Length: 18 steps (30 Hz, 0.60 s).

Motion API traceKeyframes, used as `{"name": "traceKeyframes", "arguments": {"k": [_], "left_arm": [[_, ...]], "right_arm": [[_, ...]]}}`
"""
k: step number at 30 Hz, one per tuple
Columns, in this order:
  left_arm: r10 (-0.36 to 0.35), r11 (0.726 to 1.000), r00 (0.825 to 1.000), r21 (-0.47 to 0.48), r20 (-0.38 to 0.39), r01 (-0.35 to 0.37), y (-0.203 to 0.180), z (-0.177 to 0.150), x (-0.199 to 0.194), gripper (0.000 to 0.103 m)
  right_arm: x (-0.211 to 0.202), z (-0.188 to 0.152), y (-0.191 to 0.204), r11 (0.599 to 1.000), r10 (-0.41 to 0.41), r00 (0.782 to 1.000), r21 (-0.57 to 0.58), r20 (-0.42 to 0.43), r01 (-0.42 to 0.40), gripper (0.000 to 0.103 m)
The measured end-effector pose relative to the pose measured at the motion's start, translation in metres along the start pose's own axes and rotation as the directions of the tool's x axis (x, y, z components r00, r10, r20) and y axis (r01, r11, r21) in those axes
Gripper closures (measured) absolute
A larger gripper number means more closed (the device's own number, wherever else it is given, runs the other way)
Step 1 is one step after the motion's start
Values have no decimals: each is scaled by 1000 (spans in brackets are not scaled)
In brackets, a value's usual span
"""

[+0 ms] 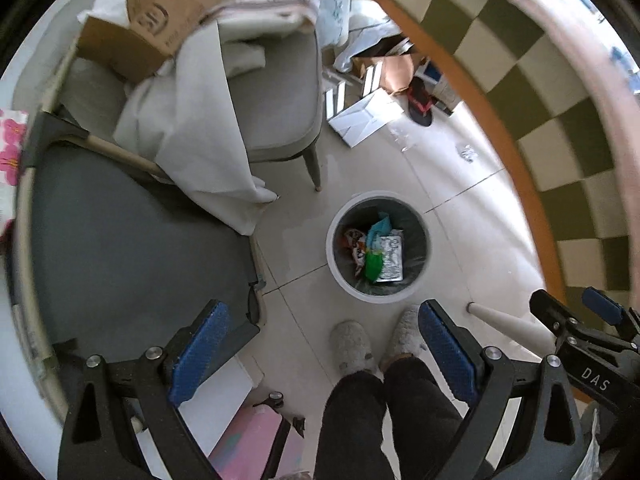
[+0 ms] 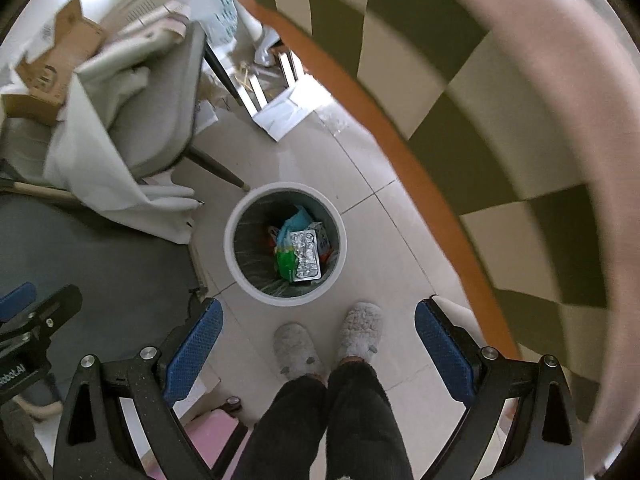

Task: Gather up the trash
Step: 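Move both tools back up to the table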

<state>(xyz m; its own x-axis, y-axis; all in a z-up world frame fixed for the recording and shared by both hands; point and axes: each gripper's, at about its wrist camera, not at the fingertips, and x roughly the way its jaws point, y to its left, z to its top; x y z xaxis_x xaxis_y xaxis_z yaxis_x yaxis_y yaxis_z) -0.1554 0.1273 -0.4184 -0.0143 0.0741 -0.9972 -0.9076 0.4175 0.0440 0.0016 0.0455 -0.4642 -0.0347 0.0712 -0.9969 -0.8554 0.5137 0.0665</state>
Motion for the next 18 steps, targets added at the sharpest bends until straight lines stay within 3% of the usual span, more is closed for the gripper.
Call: {"name": "traceKeyframes", "arguments": {"k": [5,11,18], "left_arm": [[-15,1000,999,24,37,14,-6,-6,-58,6],[19,999,995,42,96,-23,-18,-7,-125,6],[41,995,975,82,217,-60,-59,29,-181,6]], "right_arm": [[-70,-9,-2,1000,13,1000,8,27,-14,5],[-137,-18,-10,998,56,997,32,61,-58,5],[-207,5,-53,979,137,982,131,132,-154,5]]}}
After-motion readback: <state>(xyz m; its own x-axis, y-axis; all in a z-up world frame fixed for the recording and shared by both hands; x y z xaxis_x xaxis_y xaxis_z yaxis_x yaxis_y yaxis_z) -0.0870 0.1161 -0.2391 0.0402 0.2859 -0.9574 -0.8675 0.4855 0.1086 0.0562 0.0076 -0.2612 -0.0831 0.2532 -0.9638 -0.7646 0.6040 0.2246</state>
